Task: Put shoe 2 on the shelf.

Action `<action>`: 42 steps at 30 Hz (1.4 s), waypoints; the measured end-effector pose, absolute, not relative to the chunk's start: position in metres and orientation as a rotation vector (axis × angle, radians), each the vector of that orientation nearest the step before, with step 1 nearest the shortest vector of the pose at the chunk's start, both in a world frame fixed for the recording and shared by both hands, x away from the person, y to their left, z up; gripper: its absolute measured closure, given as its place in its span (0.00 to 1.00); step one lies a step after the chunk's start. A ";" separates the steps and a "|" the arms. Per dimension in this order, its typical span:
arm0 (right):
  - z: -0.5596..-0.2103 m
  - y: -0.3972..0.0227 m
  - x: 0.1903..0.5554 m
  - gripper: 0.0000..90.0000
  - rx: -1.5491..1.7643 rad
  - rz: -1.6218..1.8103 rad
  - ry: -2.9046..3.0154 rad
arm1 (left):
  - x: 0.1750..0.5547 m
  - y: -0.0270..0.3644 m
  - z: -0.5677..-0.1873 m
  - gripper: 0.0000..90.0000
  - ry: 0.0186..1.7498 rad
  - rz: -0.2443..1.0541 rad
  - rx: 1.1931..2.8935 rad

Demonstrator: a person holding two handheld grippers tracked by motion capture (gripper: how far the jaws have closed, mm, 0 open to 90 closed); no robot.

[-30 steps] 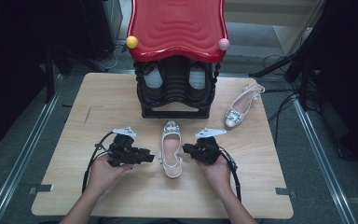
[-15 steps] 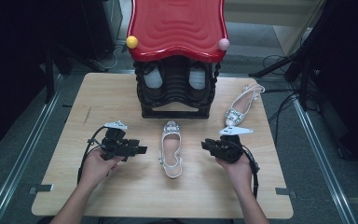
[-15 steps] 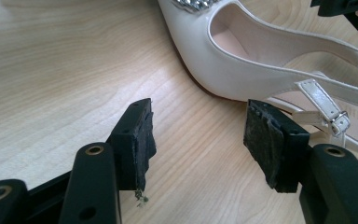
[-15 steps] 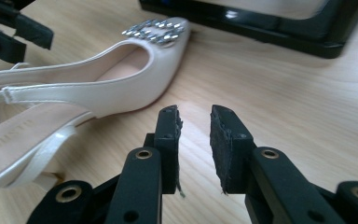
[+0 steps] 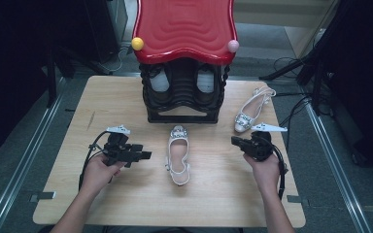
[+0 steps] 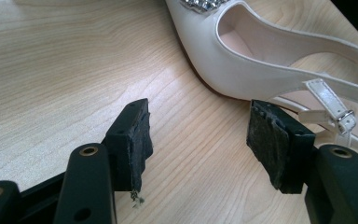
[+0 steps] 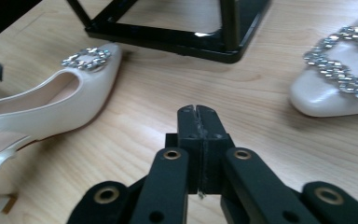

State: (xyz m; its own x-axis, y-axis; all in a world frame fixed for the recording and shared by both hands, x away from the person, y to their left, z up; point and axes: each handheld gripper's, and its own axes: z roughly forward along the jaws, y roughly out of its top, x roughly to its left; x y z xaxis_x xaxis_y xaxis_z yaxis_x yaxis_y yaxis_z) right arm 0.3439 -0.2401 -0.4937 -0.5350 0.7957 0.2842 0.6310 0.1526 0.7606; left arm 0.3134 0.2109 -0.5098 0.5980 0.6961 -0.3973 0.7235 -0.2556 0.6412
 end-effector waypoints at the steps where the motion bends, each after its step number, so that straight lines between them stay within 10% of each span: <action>1: -0.494 -0.242 0.347 1.00 1.414 1.320 2.234 | 0.313 0.210 -0.510 0.44 1.126 -0.037 1.992; 42: -0.524 -0.289 0.406 1.00 1.574 1.175 2.144 | 0.292 0.231 -0.509 0.43 1.144 0.027 1.986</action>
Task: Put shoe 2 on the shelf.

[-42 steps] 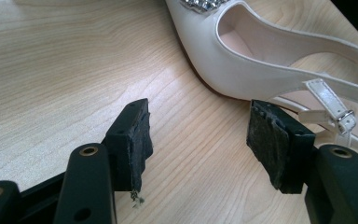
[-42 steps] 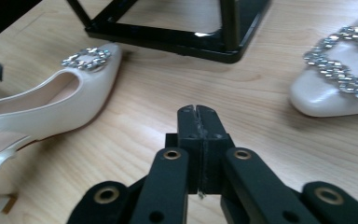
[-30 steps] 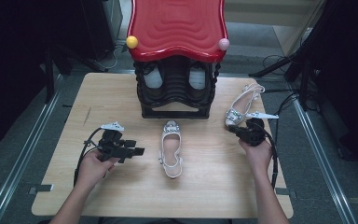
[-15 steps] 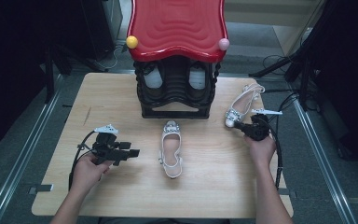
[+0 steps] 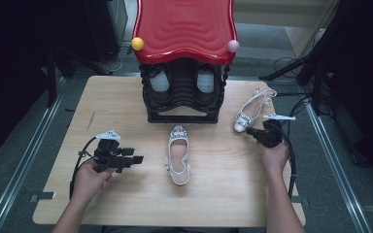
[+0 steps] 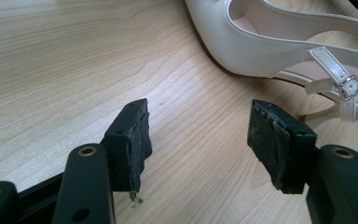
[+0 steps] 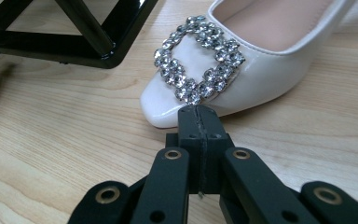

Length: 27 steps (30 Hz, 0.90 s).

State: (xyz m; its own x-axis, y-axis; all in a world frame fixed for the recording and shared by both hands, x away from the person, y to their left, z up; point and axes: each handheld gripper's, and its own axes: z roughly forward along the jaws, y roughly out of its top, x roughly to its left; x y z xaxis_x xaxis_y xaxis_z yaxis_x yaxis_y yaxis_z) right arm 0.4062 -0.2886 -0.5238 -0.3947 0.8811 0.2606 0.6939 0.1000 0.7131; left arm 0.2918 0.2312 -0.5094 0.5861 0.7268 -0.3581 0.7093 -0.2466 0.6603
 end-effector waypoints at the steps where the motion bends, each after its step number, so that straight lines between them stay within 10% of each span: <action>1: -0.524 -0.286 0.407 1.00 1.575 1.157 2.145 | 0.292 0.231 -0.509 0.43 1.145 0.031 1.987; 27: -0.522 -0.268 0.423 1.00 1.544 1.143 2.142 | 0.290 0.233 -0.511 0.43 1.137 0.034 1.999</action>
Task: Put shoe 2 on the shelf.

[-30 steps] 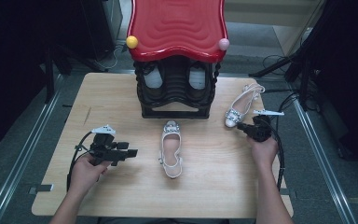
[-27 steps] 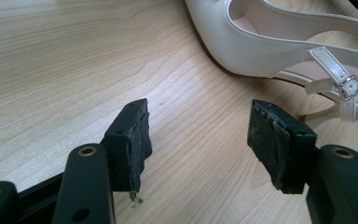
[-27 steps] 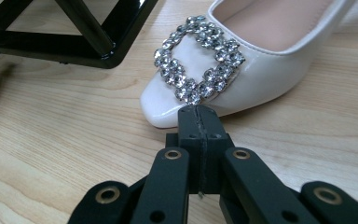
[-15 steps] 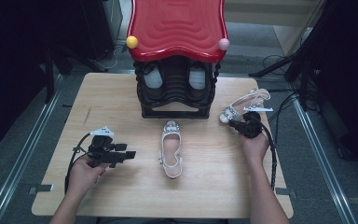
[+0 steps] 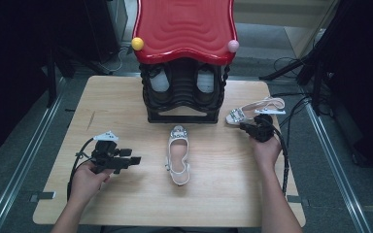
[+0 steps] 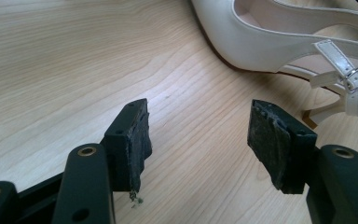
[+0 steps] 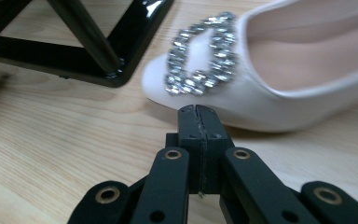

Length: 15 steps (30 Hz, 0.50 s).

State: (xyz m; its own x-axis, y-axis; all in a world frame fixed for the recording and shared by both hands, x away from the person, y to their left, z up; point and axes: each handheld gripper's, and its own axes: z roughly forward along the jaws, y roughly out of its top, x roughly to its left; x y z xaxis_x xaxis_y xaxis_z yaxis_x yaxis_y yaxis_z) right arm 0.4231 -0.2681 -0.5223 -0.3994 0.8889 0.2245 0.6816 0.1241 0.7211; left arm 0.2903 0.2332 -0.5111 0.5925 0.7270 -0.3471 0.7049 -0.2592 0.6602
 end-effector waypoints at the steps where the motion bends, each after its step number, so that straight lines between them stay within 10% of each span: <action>1: -0.521 -0.273 0.420 1.00 1.546 1.150 2.122 | 0.291 0.232 -0.511 0.43 1.133 0.033 2.006; 15: -0.525 -0.276 0.433 1.00 1.621 1.181 2.012 | 0.284 0.232 -0.515 0.43 1.150 0.031 2.020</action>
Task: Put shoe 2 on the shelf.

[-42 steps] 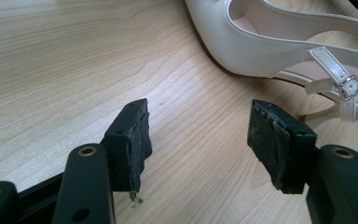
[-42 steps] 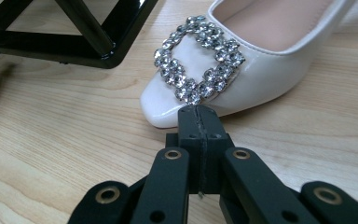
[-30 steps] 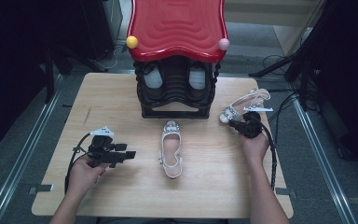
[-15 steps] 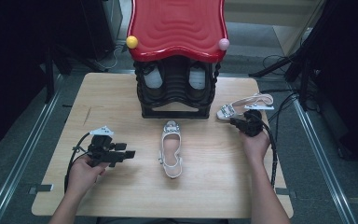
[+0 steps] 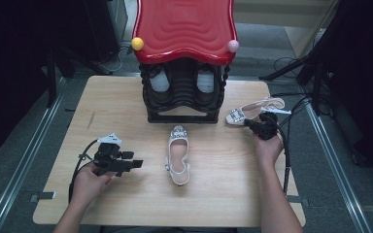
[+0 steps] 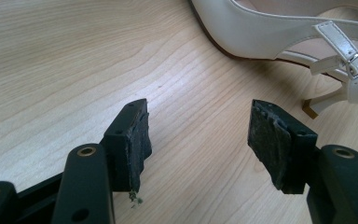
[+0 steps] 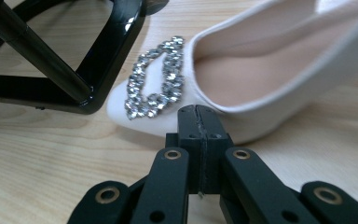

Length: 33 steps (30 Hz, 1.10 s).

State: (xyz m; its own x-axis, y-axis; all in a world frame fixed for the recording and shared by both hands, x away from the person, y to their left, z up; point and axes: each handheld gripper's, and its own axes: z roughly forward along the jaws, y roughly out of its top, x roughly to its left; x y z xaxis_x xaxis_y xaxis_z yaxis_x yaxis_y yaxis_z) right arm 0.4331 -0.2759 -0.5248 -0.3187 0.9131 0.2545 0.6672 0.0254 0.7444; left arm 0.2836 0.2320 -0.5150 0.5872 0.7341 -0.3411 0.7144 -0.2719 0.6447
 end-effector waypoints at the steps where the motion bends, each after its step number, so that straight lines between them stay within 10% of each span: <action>1: -0.525 -0.274 0.435 1.00 1.614 1.185 2.019 | 0.283 0.233 -0.515 0.43 1.151 0.029 2.018; 14: -0.528 -0.248 0.450 1.00 1.587 1.130 2.102 | 0.286 0.231 -0.517 0.43 1.144 0.023 2.028; 33: -0.464 -0.326 0.441 1.00 1.657 1.183 1.862 | 0.288 0.224 -0.514 0.42 1.115 0.020 2.038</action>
